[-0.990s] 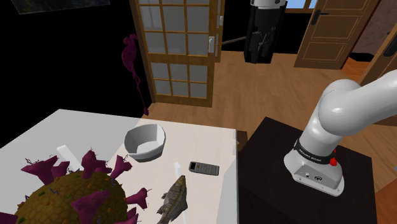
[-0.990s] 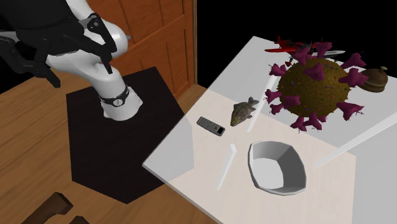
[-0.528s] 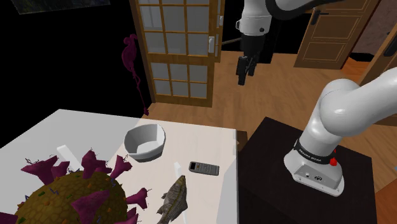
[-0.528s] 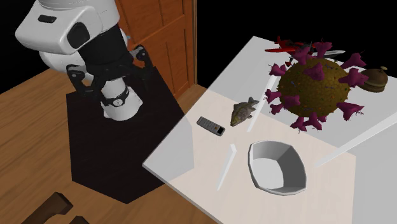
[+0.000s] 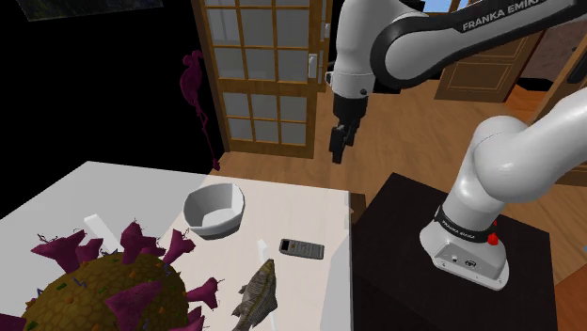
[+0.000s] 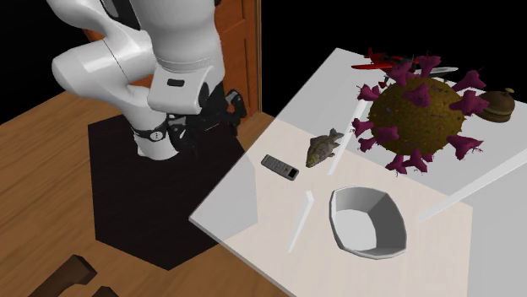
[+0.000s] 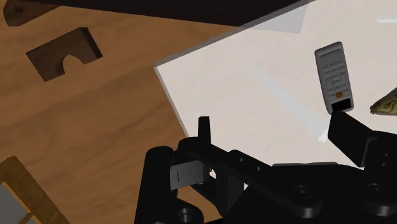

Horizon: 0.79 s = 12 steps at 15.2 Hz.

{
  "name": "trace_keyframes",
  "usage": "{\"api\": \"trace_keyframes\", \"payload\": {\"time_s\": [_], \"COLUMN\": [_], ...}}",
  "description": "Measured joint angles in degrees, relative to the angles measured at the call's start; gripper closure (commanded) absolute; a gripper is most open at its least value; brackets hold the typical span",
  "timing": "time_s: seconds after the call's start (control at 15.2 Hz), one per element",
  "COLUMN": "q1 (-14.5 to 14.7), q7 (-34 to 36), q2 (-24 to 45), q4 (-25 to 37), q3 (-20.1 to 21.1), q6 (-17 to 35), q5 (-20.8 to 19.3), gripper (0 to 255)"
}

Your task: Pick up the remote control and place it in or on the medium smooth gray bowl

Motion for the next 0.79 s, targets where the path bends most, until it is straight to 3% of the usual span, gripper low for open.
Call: {"api": "trace_keyframes", "payload": {"time_s": [0.4,0.79], "q1": [3.4,5.49], "q7": [1.19,3.75], "q2": [8.2,20.06], "q4": [-3.14,-2.85], "q3": [4.87,10.36], "q6": [12.4,25.03], "q5": [2.56,2.64], "gripper": [0,0]}}
